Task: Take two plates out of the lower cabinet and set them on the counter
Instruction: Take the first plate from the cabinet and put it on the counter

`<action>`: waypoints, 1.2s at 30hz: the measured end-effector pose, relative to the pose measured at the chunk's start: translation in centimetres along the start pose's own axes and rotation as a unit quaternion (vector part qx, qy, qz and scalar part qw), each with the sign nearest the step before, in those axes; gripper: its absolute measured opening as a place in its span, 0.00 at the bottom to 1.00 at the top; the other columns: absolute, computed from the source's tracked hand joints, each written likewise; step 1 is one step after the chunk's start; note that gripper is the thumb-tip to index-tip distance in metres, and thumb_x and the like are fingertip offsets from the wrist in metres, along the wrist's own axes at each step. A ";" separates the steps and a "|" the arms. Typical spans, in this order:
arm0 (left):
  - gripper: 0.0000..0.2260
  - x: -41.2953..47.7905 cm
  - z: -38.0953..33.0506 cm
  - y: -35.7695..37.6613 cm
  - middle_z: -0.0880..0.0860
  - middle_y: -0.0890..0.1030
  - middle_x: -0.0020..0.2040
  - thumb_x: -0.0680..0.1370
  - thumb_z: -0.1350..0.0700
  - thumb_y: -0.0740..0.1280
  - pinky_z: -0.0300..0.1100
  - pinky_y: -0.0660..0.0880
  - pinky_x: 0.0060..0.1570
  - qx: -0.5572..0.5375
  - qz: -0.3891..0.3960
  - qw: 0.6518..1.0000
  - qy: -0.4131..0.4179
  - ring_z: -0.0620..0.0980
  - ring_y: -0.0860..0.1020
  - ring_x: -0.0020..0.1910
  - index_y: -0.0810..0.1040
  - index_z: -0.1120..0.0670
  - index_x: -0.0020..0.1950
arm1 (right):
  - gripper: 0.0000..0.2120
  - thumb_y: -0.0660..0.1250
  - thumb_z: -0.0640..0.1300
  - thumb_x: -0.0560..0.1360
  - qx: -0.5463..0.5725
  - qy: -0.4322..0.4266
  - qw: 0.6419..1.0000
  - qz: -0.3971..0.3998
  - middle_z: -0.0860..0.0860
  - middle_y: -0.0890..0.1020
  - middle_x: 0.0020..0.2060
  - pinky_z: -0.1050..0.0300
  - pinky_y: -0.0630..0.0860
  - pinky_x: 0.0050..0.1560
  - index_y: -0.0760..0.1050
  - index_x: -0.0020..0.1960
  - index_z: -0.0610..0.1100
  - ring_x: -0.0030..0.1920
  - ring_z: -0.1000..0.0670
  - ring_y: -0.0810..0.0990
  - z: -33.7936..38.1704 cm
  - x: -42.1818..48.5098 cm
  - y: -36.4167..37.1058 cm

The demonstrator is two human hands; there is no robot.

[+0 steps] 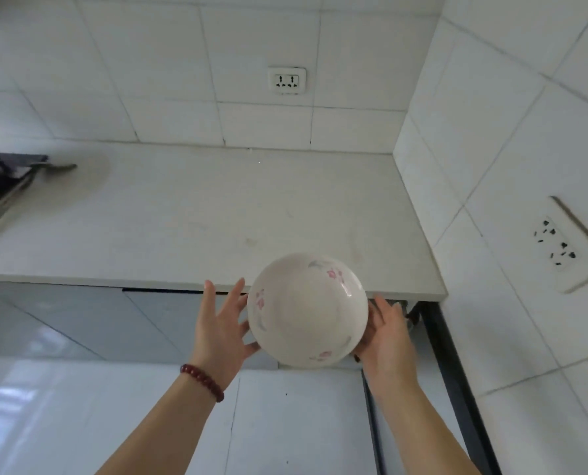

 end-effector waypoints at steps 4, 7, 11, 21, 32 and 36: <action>0.32 -0.8 -3.0 -4.8 0.46 0.73 0.67 0.71 0.28 0.49 0.60 0.70 0.55 -0.021 -0.027 0.999 0.031 0.54 0.72 0.64 0.69 0.43 0.68 | 0.16 0.54 0.54 0.80 -0.025 0.026 0.998 0.049 0.55 0.84 0.53 0.54 0.75 0.45 0.76 0.59 0.53 0.51 0.53 0.82 -2.2 0.4 5.6; 0.32 -1.6 -5.6 -9.2 0.45 0.75 0.65 0.70 0.28 0.50 0.59 0.71 0.53 -0.045 -0.057 0.996 0.051 0.53 0.73 0.63 0.70 0.42 0.67 | 0.20 0.50 0.56 0.80 -0.043 0.046 0.994 0.088 0.56 0.81 0.56 0.54 0.75 0.48 0.69 0.67 0.52 0.57 0.53 0.78 -4.7 0.4 10.4; 0.30 -2.7 -9.9 -15.3 0.45 0.76 0.63 0.71 0.28 0.49 0.58 0.72 0.49 -0.066 -0.099 0.990 0.080 0.53 0.74 0.61 0.71 0.42 0.65 | 0.20 0.49 0.56 0.81 -0.069 0.057 0.988 0.128 0.54 0.77 0.62 0.53 0.74 0.50 0.69 0.68 0.51 0.64 0.50 0.74 -8.6 0.1 17.7; 0.33 -8.9 -22.2 -32.5 0.48 0.70 0.69 0.72 0.29 0.49 0.65 0.63 0.63 -0.113 -0.212 0.956 0.171 0.57 0.68 0.67 0.67 0.46 0.71 | 0.21 0.48 0.55 0.81 -0.107 0.110 0.956 0.252 0.57 0.78 0.56 0.54 0.74 0.48 0.67 0.70 0.49 0.59 0.52 0.76 -20.5 -4.1 39.2; 0.32 -16.8 -27.1 -49.3 0.46 0.69 0.69 0.73 0.29 0.48 0.62 0.63 0.62 -0.185 -0.343 0.890 0.235 0.55 0.67 0.68 0.66 0.45 0.71 | 0.20 0.47 0.54 0.82 -0.208 0.168 0.874 0.406 0.55 0.78 0.60 0.54 0.75 0.50 0.68 0.68 0.50 0.62 0.52 0.75 -34.5 -11.3 56.0; 0.32 -18.7 -29.2 -55.8 0.46 0.70 0.69 0.72 0.29 0.49 0.61 0.66 0.59 -0.204 -0.394 0.861 0.250 0.55 0.68 0.66 0.68 0.43 0.70 | 0.22 0.48 0.54 0.81 -0.242 0.197 0.841 0.443 0.55 0.77 0.59 0.54 0.75 0.48 0.64 0.72 0.48 0.60 0.53 0.75 -40.6 -13.5 62.1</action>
Point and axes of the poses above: each hand's wrist, its own x-axis towards the middle knuckle, its own y-axis out of the palm, z = x × y, the point moved 9 cm from there along x, towards the middle knuckle
